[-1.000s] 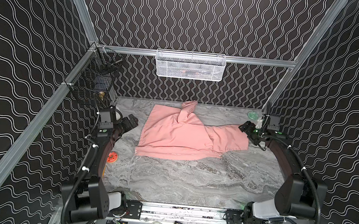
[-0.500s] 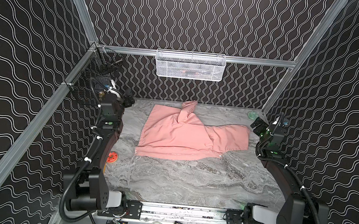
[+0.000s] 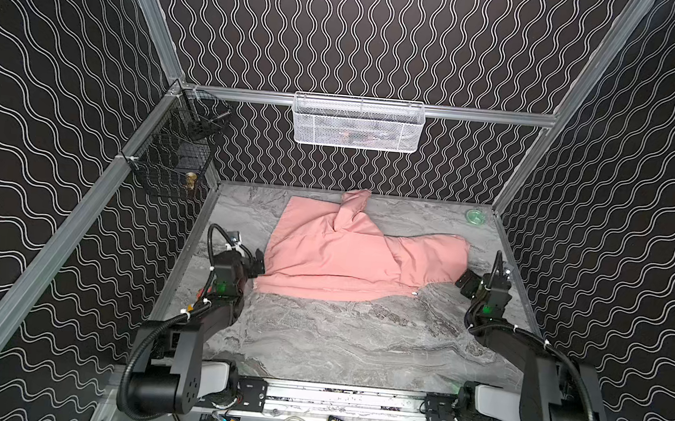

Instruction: Zip up the jacket

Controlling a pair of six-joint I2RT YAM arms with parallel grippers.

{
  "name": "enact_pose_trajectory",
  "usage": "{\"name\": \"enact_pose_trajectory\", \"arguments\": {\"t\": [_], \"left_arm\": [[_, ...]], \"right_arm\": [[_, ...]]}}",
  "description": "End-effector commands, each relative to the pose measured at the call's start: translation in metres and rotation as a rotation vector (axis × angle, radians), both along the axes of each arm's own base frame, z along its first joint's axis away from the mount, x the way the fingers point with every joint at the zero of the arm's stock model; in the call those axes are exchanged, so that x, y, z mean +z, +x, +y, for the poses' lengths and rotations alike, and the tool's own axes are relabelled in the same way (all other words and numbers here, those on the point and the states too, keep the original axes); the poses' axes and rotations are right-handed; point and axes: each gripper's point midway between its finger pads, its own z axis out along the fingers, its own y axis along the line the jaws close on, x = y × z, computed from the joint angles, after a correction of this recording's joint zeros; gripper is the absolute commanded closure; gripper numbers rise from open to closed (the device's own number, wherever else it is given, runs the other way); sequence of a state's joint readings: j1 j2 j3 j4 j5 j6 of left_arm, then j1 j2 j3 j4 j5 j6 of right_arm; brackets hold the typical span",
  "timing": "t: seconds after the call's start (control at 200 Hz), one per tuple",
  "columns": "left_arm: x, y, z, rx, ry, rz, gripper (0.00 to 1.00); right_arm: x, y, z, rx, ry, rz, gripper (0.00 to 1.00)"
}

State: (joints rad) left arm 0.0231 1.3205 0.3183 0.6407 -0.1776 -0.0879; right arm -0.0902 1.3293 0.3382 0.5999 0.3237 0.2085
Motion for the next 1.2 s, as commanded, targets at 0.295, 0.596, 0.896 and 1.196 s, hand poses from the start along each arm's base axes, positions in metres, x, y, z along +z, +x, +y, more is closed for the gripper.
{"name": "enact_pose_trajectory", "arguments": {"t": [0.295, 0.596, 0.896, 1.196], "left_arm": [[0.0, 0.021, -0.03, -0.137, 0.098, -0.23, 0.01], [-0.014, 0.039, -0.03, -0.07, 0.148, -0.084, 0.01], [-0.014, 0.039, -0.03, -0.07, 0.151, -0.084, 0.01], [-0.011, 0.037, -0.027, -0.052, 0.149, -0.1, 0.01]], "right_arm": [[0.025, 0.031, 0.042, 0.272, -0.103, -0.222, 0.01], [0.03, 0.031, 0.042, 0.264, -0.128, -0.263, 0.01], [0.029, 0.031, 0.041, 0.258, -0.127, -0.257, 0.01], [0.029, 0.03, 0.042, 0.262, -0.126, -0.259, 0.01]]}}
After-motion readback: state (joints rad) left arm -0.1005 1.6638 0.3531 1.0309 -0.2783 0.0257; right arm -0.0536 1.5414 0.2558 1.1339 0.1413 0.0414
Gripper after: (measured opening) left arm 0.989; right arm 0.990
